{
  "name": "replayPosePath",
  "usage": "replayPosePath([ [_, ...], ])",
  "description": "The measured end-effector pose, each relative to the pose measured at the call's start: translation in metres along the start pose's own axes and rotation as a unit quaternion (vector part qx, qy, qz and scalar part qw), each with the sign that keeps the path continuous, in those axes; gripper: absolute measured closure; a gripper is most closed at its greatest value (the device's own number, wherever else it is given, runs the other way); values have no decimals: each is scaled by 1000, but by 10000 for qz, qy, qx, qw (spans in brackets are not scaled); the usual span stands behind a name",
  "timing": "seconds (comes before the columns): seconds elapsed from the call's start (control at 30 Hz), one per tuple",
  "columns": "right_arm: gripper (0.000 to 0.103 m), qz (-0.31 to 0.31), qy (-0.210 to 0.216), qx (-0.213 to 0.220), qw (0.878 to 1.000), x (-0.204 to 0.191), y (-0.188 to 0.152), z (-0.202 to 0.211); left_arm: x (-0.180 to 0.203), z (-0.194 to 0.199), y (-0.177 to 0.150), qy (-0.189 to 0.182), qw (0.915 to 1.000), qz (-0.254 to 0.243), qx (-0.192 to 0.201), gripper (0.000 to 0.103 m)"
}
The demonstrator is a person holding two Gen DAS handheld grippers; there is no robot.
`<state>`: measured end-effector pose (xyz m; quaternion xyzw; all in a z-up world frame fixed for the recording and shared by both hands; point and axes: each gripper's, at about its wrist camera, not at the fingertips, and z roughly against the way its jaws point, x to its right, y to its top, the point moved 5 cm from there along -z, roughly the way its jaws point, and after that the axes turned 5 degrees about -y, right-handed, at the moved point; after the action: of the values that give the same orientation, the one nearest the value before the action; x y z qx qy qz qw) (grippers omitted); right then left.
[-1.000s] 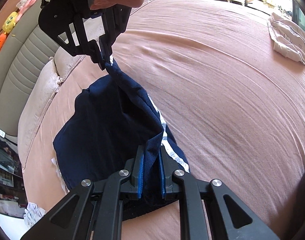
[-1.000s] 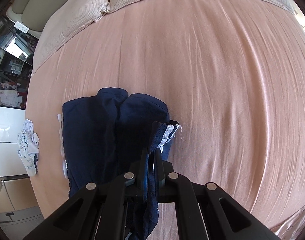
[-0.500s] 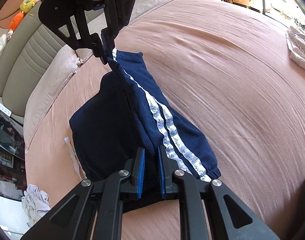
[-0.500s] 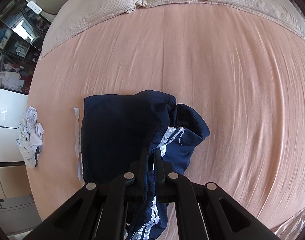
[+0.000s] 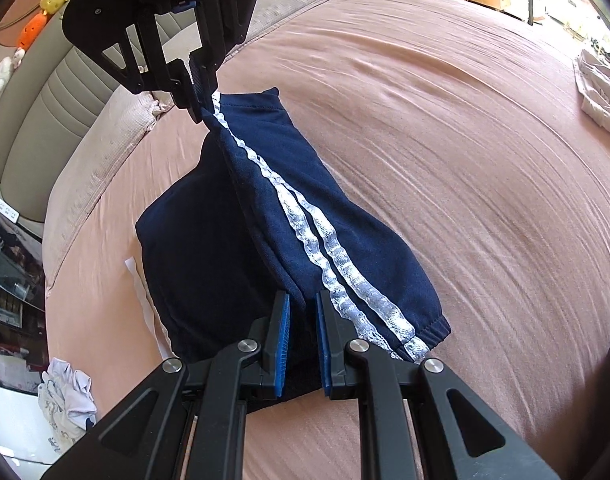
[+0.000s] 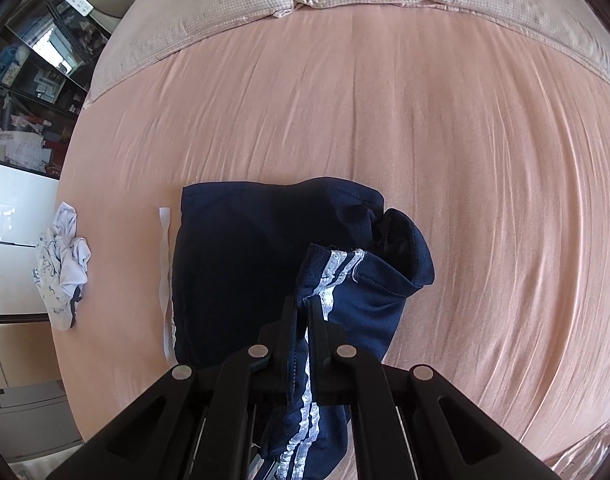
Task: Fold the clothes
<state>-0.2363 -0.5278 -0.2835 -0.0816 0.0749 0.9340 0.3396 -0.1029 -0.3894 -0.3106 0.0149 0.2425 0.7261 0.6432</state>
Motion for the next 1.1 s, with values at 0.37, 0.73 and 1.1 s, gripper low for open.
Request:
replayPosePath([
  [0.37, 101, 263, 207, 12, 9994, -39, 14, -2, -43, 0, -12, 302, 9986, 401, -154, 92],
  [0.73, 101, 641, 358, 22, 9973, -86, 25, -4, -80, 6, -36, -649, 9849, 1606, -52, 91],
  [1.1, 101, 537, 428, 138, 9975, -70, 24, 18, -106, -13, -45, -1382, 9481, 2861, -119, 4],
])
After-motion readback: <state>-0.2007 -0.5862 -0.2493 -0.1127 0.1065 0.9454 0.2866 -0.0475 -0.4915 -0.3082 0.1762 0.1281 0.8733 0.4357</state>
